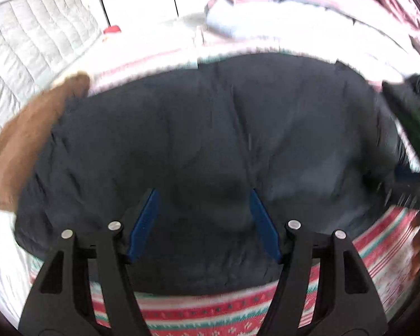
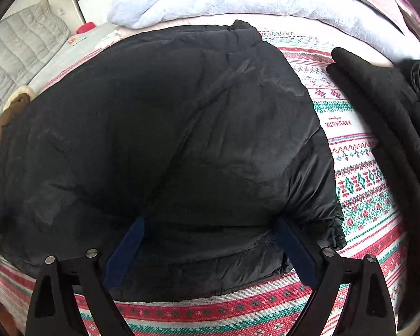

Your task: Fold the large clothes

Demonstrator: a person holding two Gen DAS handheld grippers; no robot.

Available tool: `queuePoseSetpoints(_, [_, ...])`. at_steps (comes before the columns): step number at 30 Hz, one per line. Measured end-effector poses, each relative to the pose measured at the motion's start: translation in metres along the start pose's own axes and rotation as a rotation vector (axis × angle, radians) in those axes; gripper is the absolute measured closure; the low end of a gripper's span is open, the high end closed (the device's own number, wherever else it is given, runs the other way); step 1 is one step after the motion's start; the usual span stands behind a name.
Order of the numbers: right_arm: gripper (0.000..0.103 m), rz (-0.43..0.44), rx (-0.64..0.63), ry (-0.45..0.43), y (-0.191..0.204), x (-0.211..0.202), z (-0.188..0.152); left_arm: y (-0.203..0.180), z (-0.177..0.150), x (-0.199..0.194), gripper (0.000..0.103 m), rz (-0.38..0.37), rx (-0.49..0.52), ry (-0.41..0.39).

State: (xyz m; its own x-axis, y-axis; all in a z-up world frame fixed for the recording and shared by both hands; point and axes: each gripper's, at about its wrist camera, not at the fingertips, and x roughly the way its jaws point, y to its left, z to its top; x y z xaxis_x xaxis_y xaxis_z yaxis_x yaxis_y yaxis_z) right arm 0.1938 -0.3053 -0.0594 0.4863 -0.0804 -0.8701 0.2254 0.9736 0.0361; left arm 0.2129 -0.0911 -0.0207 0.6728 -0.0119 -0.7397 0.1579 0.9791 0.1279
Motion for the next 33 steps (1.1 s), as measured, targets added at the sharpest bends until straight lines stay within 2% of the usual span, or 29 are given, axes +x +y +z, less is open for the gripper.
queuePoseSetpoints(3, [0.004,0.000,-0.007,0.005,0.002,0.000,0.001,-0.002,0.032,0.002,0.032,0.035,0.005,-0.023])
queuePoseSetpoints(5, [0.002,0.004,-0.009,0.010,0.003,0.001,0.003,-0.004,0.050,0.017,0.022,0.029,0.005,-0.003])
queuePoseSetpoints(6, [0.001,0.005,-0.011,0.012,0.003,0.002,0.003,-0.005,0.058,0.032,0.022,0.034,0.007,0.021])
queuePoseSetpoints(8, [0.000,0.005,-0.015,0.014,0.005,0.002,0.003,-0.008,0.065,0.071,0.022,0.100,0.026,0.112])
queuePoseSetpoints(9, [0.000,0.006,-0.014,0.014,0.006,0.003,0.004,-0.008,0.063,0.086,0.018,0.108,0.034,0.152])
queuePoseSetpoints(12, [0.000,0.011,-0.010,0.019,0.018,0.007,0.018,-0.004,0.054,0.107,0.002,0.121,0.032,0.162])
queuePoseSetpoints(15, [0.000,0.008,-0.010,0.027,0.011,0.006,0.016,0.005,0.054,0.115,0.002,0.076,-0.004,0.204])
queuePoseSetpoints(18, [0.000,0.001,-0.005,0.032,0.007,0.006,0.016,0.010,0.065,0.116,0.004,0.069,-0.016,0.250])
queuePoseSetpoints(20, [0.000,-0.004,0.000,0.037,0.007,0.007,0.018,0.012,0.077,0.107,0.006,0.071,-0.039,0.212])
queuePoseSetpoints(23, [0.000,-0.007,0.007,0.043,0.007,0.011,0.020,0.011,0.095,0.106,0.006,0.128,-0.031,0.165])
queuePoseSetpoints(26, [0.000,-0.005,0.008,0.044,0.011,0.011,0.024,0.009,0.109,0.125,0.005,0.175,-0.024,0.188])
queuePoseSetpoints(28, [0.000,0.002,0.006,0.043,0.011,0.011,0.025,0.008,0.108,0.145,0.004,0.194,-0.021,0.229])
queuePoseSetpoints(33, [0.000,0.010,0.003,0.045,0.006,0.017,0.027,0.008,0.096,0.159,0.003,0.194,-0.025,0.221])
